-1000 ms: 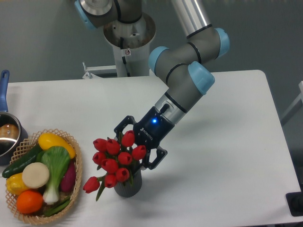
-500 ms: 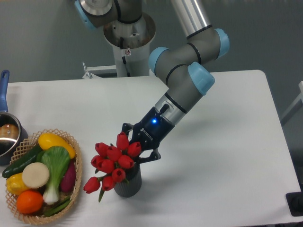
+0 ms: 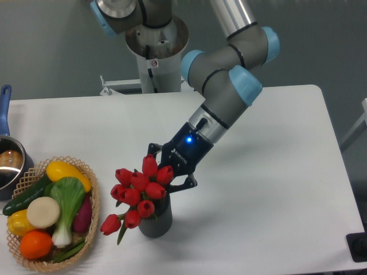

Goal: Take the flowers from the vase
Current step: 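Close the gripper on the tulip stems, then lift the tulip bunch up out of the vase and away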

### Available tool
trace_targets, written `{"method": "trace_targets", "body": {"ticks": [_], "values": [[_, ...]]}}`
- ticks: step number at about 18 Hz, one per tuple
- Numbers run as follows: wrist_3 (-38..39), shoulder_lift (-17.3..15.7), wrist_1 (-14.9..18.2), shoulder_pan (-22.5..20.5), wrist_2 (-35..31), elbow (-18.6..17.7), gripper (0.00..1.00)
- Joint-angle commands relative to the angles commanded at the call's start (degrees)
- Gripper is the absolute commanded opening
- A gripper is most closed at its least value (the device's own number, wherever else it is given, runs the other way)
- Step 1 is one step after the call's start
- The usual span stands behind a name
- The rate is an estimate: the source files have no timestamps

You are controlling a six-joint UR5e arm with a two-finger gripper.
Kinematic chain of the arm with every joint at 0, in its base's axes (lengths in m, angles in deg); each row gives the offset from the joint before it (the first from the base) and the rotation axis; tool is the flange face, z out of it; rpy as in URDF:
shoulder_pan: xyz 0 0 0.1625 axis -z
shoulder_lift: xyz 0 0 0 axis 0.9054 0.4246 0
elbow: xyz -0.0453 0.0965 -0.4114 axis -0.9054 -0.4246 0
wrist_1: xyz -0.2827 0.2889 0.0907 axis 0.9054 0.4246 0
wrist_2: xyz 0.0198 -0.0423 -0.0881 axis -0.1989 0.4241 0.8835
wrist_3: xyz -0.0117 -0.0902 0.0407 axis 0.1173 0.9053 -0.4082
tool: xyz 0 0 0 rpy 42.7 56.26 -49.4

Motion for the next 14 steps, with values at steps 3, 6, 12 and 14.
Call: {"method": "trace_targets", "body": {"ticks": [3, 6, 12, 14], "values": [[4.8, 0.0, 0.0, -0.7, 1.9, 2.9, 0.00], [8.2, 0.0, 0.0, -1.1, 2.1, 5.8, 0.00], [10.9, -0.1, 0.0, -1.8, 2.3, 7.5, 0.00], [13.4, -0.1, 0.0, -1.9, 2.3, 8.6, 0.00]]}}
